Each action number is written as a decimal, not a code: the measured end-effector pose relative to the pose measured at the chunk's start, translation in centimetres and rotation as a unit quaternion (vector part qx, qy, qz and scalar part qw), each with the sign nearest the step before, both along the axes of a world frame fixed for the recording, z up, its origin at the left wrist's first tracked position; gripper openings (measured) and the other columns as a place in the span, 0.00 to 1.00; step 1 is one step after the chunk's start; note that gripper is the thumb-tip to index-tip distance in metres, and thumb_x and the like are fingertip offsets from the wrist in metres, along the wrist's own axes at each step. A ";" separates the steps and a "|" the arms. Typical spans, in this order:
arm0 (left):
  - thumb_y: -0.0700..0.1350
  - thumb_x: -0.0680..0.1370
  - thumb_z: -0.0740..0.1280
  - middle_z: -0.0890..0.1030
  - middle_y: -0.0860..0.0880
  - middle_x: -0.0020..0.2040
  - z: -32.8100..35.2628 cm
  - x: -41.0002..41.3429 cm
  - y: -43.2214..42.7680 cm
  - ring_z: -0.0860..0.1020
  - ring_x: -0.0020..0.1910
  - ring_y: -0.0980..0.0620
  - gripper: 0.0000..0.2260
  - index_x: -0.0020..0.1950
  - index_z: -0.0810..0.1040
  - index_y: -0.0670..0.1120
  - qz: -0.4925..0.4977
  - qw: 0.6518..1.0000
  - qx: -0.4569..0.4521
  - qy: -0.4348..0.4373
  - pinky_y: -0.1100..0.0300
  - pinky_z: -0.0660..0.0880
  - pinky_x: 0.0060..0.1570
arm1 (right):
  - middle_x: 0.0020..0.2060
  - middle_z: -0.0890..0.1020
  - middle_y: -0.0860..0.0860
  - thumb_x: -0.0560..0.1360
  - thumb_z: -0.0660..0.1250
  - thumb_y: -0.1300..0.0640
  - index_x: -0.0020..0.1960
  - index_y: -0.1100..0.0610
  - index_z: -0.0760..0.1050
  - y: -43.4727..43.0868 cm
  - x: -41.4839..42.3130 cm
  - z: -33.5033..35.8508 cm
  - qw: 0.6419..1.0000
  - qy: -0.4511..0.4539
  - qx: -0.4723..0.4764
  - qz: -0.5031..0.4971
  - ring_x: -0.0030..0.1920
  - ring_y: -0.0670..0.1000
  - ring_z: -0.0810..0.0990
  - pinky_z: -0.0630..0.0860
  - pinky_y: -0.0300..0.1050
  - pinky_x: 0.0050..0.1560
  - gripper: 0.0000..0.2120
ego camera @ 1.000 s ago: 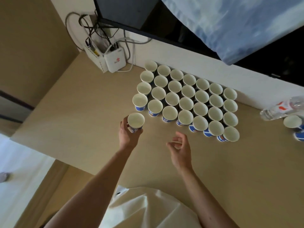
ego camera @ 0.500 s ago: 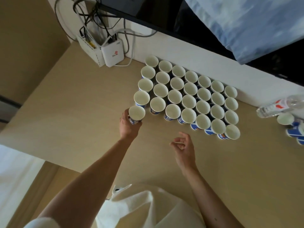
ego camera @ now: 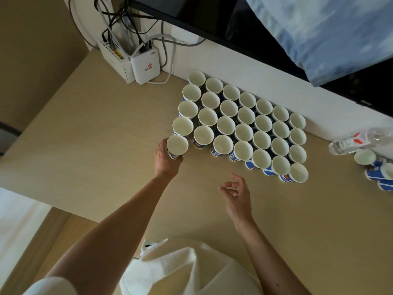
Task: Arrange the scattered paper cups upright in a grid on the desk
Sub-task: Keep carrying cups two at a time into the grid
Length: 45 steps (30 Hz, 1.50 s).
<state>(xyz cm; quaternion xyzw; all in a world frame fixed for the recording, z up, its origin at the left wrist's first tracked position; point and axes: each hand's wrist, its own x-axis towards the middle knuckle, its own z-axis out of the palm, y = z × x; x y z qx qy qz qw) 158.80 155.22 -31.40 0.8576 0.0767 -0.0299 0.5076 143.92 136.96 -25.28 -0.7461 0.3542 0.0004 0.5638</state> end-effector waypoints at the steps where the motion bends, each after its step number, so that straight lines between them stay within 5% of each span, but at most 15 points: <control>1: 0.37 0.66 0.79 0.79 0.43 0.58 0.0 0.1 0.0 0.77 0.56 0.40 0.29 0.64 0.73 0.40 0.001 1.000 -0.001 0.002 0.50 0.74 0.53 | 0.48 0.82 0.52 0.73 0.74 0.62 0.65 0.50 0.72 -0.1 -0.2 -0.2 1.000 0.002 0.002 -0.003 0.45 0.53 0.80 0.76 0.45 0.47 0.23; 11: 0.37 0.62 0.79 0.73 0.46 0.63 -0.8 -0.8 0.1 0.75 0.60 0.43 0.38 0.70 0.67 0.45 0.007 0.997 -0.027 0.066 0.45 0.74 0.60 | 0.48 0.81 0.53 0.73 0.73 0.62 0.62 0.48 0.73 -0.7 -1.8 -0.6 0.999 0.017 0.018 -0.032 0.43 0.52 0.79 0.77 0.47 0.46 0.21; 18: 0.44 0.66 0.80 0.72 0.44 0.65 3.1 -7.8 -1.8 0.74 0.62 0.44 0.39 0.73 0.64 0.46 0.128 0.968 -0.136 0.166 0.45 0.72 0.64 | 0.48 0.83 0.54 0.72 0.73 0.63 0.63 0.51 0.74 -1.9 -2.3 0.5 0.990 -0.002 0.054 -0.133 0.43 0.52 0.80 0.77 0.50 0.47 0.22; 22: 0.43 0.72 0.77 0.76 0.48 0.63 7.2 -10.1 -5.5 0.77 0.59 0.48 0.30 0.70 0.68 0.47 0.060 0.974 -0.152 0.155 0.49 0.74 0.60 | 0.48 0.83 0.54 0.66 0.75 0.57 0.63 0.51 0.74 -3.6 -2.8 2.1 0.977 -0.034 0.081 -0.194 0.42 0.52 0.79 0.77 0.50 0.48 0.26; 26: 0.56 0.67 0.73 0.78 0.55 0.59 11.5 -11.0 -9.5 0.77 0.59 0.52 0.28 0.65 0.71 0.54 -0.038 0.974 -0.169 0.146 0.50 0.75 0.59 | 0.49 0.83 0.56 0.73 0.73 0.68 0.65 0.58 0.73 -6.4 -4.1 3.4 0.965 -0.090 0.073 -0.236 0.43 0.49 0.81 0.78 0.51 0.51 0.23; 30: 0.53 0.74 0.73 0.78 0.55 0.60 15.0 -12.5 -13.2 0.76 0.61 0.52 0.21 0.65 0.71 0.54 -0.114 0.976 -0.151 0.111 0.51 0.72 0.61 | 0.52 0.81 0.59 0.73 0.71 0.72 0.64 0.61 0.72 -9.5 -6.5 4.8 0.953 -0.142 0.051 -0.264 0.44 0.41 0.83 0.79 0.34 0.46 0.22; 36: 0.49 0.77 0.72 0.76 0.53 0.62 18.7 -18.2 -19.9 0.74 0.62 0.51 0.20 0.67 0.72 0.51 -0.169 0.972 -0.152 0.058 0.53 0.69 0.61 | 0.58 0.79 0.65 0.73 0.72 0.73 0.64 0.59 0.71 -14.7 -12.5 6.2 0.939 -0.201 0.036 -0.276 0.53 0.57 0.82 0.78 0.32 0.48 0.23; 39: 0.55 0.73 0.71 0.76 0.54 0.63 20.1 -22.8 -24.0 0.74 0.62 0.51 0.24 0.67 0.71 0.53 -0.200 0.968 -0.147 0.049 0.51 0.70 0.64 | 0.60 0.78 0.65 0.73 0.71 0.74 0.65 0.60 0.71 -18.2 -17.7 7.2 0.927 -0.231 0.042 -0.293 0.55 0.58 0.80 0.78 0.31 0.49 0.24; 45: 0.45 0.77 0.72 0.75 0.52 0.62 22.1 -32.5 -32.3 0.73 0.63 0.52 0.17 0.64 0.72 0.52 -0.255 0.952 -0.168 0.016 0.55 0.68 0.63 | 0.61 0.77 0.58 0.67 0.77 0.59 0.64 0.56 0.71 -26.2 -29.1 10.2 0.897 -0.287 0.051 -0.332 0.56 0.54 0.80 0.78 0.33 0.50 0.28</control>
